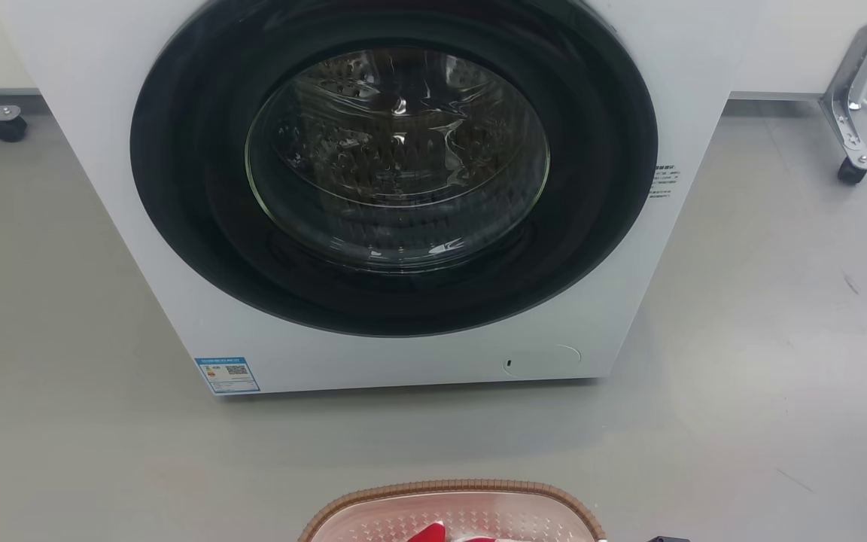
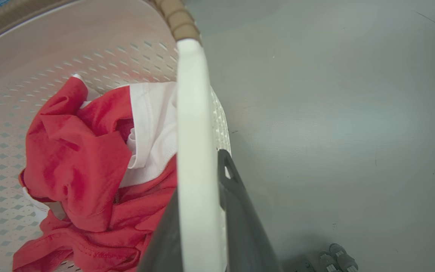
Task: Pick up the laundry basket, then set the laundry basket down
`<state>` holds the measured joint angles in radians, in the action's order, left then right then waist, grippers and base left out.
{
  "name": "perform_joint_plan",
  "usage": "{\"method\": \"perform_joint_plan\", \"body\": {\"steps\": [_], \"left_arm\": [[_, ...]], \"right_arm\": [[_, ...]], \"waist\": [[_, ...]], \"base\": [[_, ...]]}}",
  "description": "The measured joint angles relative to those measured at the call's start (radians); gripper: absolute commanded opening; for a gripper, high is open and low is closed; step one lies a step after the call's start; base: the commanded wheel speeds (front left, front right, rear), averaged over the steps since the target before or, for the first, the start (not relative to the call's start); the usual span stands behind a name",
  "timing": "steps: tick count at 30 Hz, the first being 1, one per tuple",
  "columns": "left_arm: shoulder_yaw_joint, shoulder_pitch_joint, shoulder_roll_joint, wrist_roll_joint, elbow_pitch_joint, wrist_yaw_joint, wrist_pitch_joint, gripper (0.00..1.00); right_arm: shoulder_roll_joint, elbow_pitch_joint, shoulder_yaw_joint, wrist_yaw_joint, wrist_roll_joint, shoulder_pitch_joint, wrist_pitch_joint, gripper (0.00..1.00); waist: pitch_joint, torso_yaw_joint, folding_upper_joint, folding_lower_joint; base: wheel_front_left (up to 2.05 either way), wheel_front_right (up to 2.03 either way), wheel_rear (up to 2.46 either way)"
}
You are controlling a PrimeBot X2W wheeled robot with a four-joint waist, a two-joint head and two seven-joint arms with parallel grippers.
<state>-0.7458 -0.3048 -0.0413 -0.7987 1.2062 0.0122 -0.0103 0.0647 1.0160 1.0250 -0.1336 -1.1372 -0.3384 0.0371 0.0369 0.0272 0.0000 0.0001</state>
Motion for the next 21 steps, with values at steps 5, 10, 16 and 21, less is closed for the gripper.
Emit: {"method": "perform_joint_plan", "body": {"steps": [5, 10, 16, 21], "left_arm": [[-0.003, 0.000, 0.000, -0.001, 0.000, 0.001, 0.000, 0.00], [-0.006, -0.001, 0.000, -0.003, 0.000, 0.005, 0.000, 0.00], [-0.007, -0.012, 0.000, -0.010, -0.002, 0.005, -0.002, 0.00], [-0.007, -0.028, -0.001, -0.010, -0.010, 0.007, -0.006, 0.00]], "right_arm": [[0.000, 0.003, 0.012, 0.000, -0.012, -0.002, 0.008, 0.00], [0.000, 0.006, 0.023, 0.000, -0.025, -0.006, 0.010, 0.00], [0.000, 0.012, 0.034, 0.000, -0.041, -0.024, 0.019, 0.00], [0.000, 0.018, 0.040, 0.000, -0.045, -0.047, 0.030, 0.00]], "waist": [[0.003, 0.000, 0.0000, 0.0000], [0.008, 0.000, 0.0000, 0.0000], [0.023, 0.000, 0.0000, 0.0000], [0.045, 0.000, 0.0000, 0.0000]], "base": [[0.00, 0.00, 0.00], [0.00, 0.00, 0.00], [0.00, 0.00, 0.00], [0.00, 0.00, 0.00]]}}
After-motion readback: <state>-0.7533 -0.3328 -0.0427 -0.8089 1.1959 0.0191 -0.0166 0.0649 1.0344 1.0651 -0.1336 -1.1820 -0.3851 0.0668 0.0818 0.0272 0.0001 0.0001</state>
